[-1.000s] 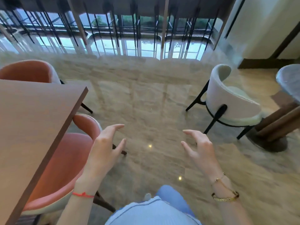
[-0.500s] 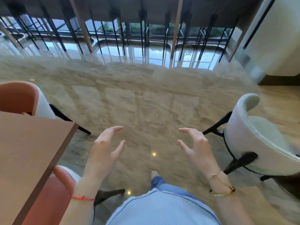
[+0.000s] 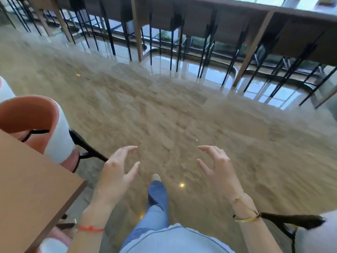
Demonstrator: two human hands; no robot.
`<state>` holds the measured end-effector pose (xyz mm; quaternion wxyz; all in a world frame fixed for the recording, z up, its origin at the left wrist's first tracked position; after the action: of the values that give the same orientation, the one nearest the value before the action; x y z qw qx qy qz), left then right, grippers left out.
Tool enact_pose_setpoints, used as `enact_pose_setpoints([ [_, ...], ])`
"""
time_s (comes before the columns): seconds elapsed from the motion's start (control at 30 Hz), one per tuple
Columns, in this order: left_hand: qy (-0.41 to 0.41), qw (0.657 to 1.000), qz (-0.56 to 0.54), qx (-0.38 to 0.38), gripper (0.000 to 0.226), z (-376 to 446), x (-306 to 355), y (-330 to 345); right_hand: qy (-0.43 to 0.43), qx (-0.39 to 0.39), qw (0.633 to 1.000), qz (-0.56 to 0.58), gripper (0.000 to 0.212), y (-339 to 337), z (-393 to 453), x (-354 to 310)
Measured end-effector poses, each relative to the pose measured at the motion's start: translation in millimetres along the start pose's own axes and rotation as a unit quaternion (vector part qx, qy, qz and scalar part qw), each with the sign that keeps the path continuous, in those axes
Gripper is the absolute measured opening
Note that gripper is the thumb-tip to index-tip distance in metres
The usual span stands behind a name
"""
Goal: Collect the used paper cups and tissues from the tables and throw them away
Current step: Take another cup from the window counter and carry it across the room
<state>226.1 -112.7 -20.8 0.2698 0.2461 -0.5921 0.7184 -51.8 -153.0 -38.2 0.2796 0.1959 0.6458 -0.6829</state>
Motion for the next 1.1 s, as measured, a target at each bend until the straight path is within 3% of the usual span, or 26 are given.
enact_pose_setpoints([
  [0.47,0.013,0.999,0.041,0.030,0.039,352.6,-72.5,-23.9,-0.032,0.002,0.999,0.015,0.035,48.8,365.1,-34.1],
  [0.87,-0.007,0.999,0.040,0.015,0.039,604.2,-145.6,4.9,-0.033,-0.009,0.999,0.025,0.033,93.3,630.6,-17.5],
  [1.1,-0.018,0.997,0.044,0.059,0.039,778.1,-179.7,-3.5,-0.074,-0.032,0.997,0.010,0.037,110.1,831.5,-36.7],
])
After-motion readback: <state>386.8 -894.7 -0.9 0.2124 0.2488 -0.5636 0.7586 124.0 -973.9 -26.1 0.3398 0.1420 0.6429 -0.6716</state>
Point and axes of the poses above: each hand's wrist, its own z-axis towards the middle knuckle, its own y-axis out of the palm, x = y × z, the point moved 10 cm from there along z, towards the middle knuckle, and after that the axes turned 3 degrees about y, right-handed, at the moved point
